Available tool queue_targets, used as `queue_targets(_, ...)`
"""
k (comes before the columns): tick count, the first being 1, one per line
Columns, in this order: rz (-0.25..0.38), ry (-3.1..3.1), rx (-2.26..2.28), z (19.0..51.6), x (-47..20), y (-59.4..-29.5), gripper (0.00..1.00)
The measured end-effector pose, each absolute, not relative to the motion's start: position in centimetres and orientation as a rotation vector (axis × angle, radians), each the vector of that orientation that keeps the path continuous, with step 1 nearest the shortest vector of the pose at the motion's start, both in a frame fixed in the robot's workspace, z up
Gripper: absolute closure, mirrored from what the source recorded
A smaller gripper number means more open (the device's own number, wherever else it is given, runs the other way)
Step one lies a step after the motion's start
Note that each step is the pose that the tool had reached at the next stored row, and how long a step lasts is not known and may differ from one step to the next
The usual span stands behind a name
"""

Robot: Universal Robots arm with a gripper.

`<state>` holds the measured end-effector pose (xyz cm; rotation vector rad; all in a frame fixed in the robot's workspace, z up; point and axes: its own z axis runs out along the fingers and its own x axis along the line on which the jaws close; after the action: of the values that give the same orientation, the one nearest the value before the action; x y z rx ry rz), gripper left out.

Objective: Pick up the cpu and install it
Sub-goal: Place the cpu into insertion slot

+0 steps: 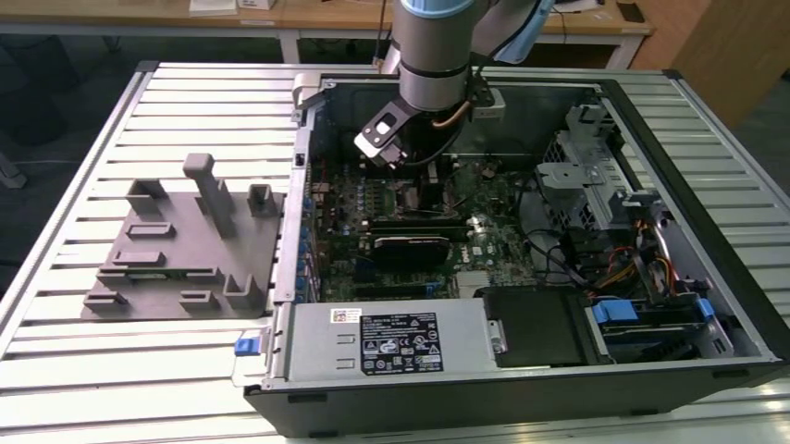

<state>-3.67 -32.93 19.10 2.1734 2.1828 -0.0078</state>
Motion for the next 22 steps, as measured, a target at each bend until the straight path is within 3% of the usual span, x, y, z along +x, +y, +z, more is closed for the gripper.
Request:
queue_targets(6, -0.006, 2.183, 2.174, 19.06, -3.66, -32.92, 0.39)
queue_targets(7, -0.007, 2.183, 2.174, 19.09, -3.67, -32.93, 0.33)
queue_targets(22, 0.04, 2.203, 2.196, 19.23, -3.67, -32.93, 0.33)
